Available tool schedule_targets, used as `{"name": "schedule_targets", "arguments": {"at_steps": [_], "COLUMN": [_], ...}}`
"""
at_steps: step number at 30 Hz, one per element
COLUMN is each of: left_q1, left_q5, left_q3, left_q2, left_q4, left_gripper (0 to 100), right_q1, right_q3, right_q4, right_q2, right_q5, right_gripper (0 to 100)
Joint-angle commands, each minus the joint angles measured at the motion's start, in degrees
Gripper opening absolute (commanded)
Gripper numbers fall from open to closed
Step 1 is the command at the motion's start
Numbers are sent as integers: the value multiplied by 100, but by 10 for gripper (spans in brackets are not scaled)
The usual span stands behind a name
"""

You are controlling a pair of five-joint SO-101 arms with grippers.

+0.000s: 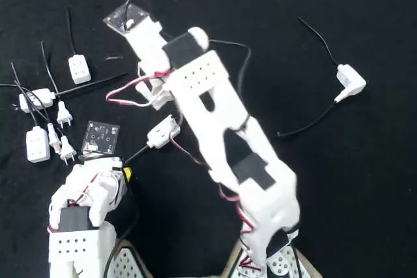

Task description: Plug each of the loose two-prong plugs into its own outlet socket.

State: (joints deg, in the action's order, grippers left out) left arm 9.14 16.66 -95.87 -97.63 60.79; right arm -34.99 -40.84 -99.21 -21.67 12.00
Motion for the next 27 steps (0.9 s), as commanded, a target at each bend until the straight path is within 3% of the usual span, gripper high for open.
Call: {"name": "schedule_targets", "arguments": {"at_steps": [1, 7, 12, 15, 21, 27], "left_q1": [312, 321, 330, 391, 1270, 1947], "left_q5": [44, 35, 35, 35, -229, -791], "left_q3": [127, 127, 127, 127, 136, 330], "left_q2": [-44, -44, -44, -44, -44, -44], "left_q4": [0, 0, 0, -53, -484, -642], "left_gripper": [216, 216, 216, 216, 216, 216], "right_q1": [-273, -440, -563, -580, -580, -580], "right_q3": [646, 2888, 4365, 4585, 4620, 4611], "right_q4": [-167, 1134, 1978, 2031, 2031, 2075], "right_q2": [1209, 2202, 2571, 2607, 2440, 1640], "right_q5": [-9, 123, 2259, 3191, 3675, 4958], "right_gripper": [127, 127, 128, 146, 374, 343]}}
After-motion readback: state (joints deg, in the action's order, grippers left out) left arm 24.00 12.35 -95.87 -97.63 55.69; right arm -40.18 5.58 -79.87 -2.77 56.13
